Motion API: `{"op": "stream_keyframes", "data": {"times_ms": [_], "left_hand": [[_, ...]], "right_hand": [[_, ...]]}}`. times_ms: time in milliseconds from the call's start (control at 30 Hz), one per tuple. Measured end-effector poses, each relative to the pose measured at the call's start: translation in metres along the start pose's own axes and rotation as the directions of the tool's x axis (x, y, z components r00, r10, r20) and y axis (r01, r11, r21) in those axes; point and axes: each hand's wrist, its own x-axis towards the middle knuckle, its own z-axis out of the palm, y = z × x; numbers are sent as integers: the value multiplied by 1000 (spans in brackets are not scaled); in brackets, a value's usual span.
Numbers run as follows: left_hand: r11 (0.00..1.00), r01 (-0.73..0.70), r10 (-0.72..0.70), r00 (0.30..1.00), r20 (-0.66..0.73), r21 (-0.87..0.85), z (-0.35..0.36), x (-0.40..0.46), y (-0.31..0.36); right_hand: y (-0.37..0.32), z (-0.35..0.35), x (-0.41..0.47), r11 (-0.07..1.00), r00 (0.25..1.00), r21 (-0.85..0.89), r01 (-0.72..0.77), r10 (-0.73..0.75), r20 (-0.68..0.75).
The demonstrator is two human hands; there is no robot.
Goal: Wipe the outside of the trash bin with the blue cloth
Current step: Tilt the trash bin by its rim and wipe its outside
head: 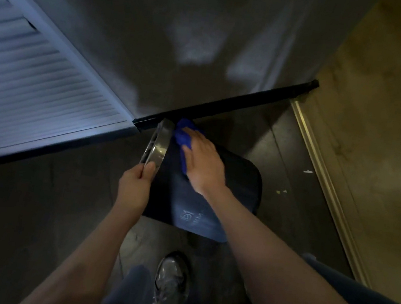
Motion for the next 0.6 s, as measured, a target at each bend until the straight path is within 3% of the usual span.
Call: {"op": "stream_keyframes", "data": {"times_ms": [100, 200, 267, 367, 433, 600], "left_hand": [[1000, 0, 1, 999, 37, -16, -2, 1, 2], [998, -55, 54, 995, 79, 8, 0, -2, 5], [996, -90, 88, 991, 100, 14, 4, -4, 10], [993, -110, 105, 986, 126, 34, 7, -7, 13], [995, -92, 88, 989, 121, 28, 6, -10, 11], [989, -144, 139, 979, 150, 24, -1, -15, 7]], "right_hand": [[55, -17, -17, 964, 965, -46, -262, 261, -26], [94, -26, -39, 834, 834, 10, -551, 551, -25], [103, -27, -45, 753, 753, 31, -657, 657, -8], [108, -25, -34, 721, 718, -20, -693, 692, 82], [102, -25, -20, 714, 710, 39, -699, 686, 158], [64, -18, 35, 736, 766, 228, -637, 574, 290]]}}
